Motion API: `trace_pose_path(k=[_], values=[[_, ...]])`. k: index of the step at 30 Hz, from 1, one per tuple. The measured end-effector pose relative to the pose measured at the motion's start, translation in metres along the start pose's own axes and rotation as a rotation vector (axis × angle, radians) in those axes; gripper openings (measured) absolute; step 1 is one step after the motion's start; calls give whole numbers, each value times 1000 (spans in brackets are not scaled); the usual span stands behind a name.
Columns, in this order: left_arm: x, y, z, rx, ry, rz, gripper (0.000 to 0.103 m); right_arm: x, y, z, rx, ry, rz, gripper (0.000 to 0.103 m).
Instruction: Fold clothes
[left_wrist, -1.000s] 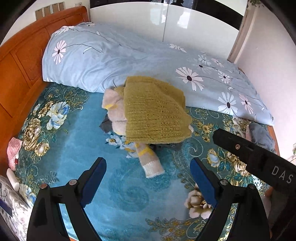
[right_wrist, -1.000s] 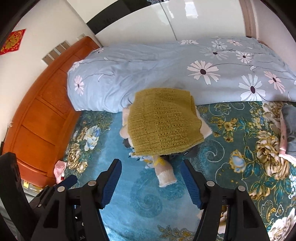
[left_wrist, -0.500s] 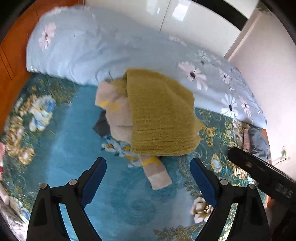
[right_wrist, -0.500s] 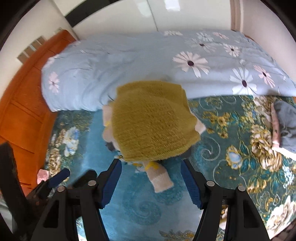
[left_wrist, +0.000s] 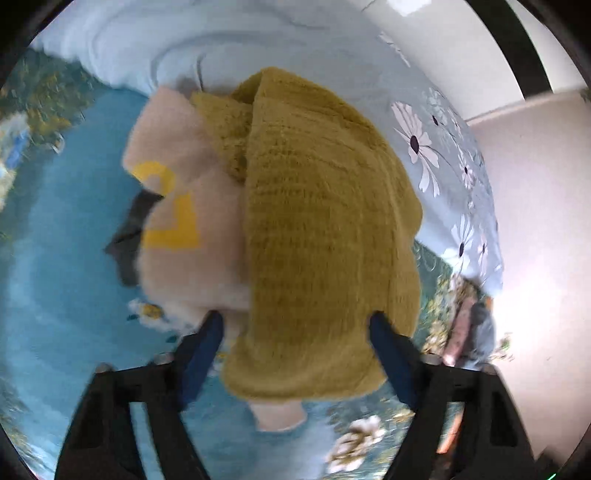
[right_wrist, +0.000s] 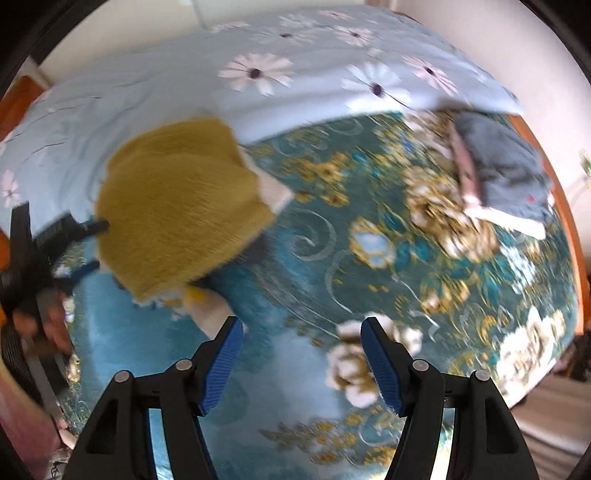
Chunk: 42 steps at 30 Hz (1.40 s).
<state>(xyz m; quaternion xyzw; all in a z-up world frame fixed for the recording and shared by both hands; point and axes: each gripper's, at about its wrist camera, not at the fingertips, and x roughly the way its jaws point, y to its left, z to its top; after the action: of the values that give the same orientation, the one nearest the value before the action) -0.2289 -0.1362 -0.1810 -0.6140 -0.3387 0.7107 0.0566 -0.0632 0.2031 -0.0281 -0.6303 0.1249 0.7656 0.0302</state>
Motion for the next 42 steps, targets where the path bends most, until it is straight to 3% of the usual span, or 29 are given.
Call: trace_pose_path(k=[1, 3, 5, 11, 17, 22, 27, 32, 34, 37, 42], values=[[3, 0, 3, -18, 11, -9, 40, 1, -8, -5, 15, 15, -17, 70], [2, -5, 5, -10, 1, -21, 14, 2, -16, -11, 35, 38, -32, 70], [-9, -18, 1, 48, -33, -30, 13, 2, -21, -15, 50, 41, -31, 70], [-92, -65, -11, 236, -181, -207, 12, -3, -18, -17, 87, 37, 46, 70], [-184, -124, -39, 445, -307, -248, 11, -22, -9, -16, 56, -25, 148, 70], [-226, -186, -88, 592, -364, -279, 11, -36, -49, -22, 119, -68, 214, 70], [-232, -251, -144, 684, -347, -325, 11, -50, -134, -36, 245, -124, 232, 70], [-236, -285, -206, 639, -345, -537, 12, -58, -231, -51, 371, -164, 192, 70], [-244, -285, -223, 638, -366, -570, 12, -61, -266, -53, 404, -182, 165, 70], [-250, -268, -238, 637, -387, -543, 12, -61, -306, -55, 427, -198, 117, 70], [-211, -202, -253, 522, -316, -323, 12, -52, -336, -57, 430, -165, 75, 70]])
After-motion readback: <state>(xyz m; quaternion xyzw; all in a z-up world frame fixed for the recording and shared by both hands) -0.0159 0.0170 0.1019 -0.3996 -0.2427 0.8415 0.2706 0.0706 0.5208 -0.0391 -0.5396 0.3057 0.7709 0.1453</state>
